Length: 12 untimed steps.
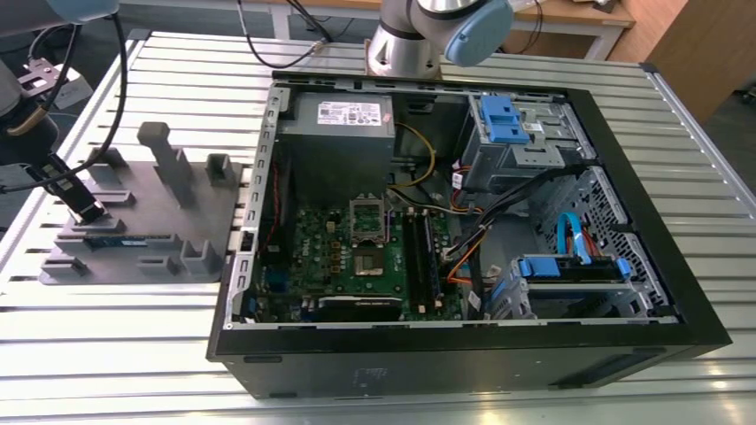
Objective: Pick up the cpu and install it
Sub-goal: 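Pick up the cpu and move it towards the insertion slot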
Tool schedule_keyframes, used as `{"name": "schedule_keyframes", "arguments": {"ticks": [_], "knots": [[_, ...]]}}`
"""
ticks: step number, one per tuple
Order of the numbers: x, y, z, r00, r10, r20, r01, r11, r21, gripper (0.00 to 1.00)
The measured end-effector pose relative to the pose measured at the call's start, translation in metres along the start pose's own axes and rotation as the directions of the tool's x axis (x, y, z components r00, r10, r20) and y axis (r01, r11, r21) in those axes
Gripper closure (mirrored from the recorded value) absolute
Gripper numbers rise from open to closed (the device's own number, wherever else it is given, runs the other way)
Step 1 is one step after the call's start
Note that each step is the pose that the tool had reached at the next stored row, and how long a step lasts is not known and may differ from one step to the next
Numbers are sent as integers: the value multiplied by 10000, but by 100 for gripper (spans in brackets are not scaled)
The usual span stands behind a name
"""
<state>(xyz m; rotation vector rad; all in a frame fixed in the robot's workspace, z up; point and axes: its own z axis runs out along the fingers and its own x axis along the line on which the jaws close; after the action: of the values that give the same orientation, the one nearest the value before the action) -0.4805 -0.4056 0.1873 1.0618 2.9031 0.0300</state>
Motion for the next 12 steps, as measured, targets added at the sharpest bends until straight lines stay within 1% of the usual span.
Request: {"name": "schedule_keyframes", "arguments": {"ticks": [2,4,9,12], "knots": [[-1,1,-10,10000,-2,3,2,10000,-7,56],[-2,1,-32,10000,-2,-2,2,10000,3,56],[-1,1,-37,10000,-6,-2,6,10000,2,56],[-1,1,-37,9999,-167,-9,167,9999,-2,56]]}}
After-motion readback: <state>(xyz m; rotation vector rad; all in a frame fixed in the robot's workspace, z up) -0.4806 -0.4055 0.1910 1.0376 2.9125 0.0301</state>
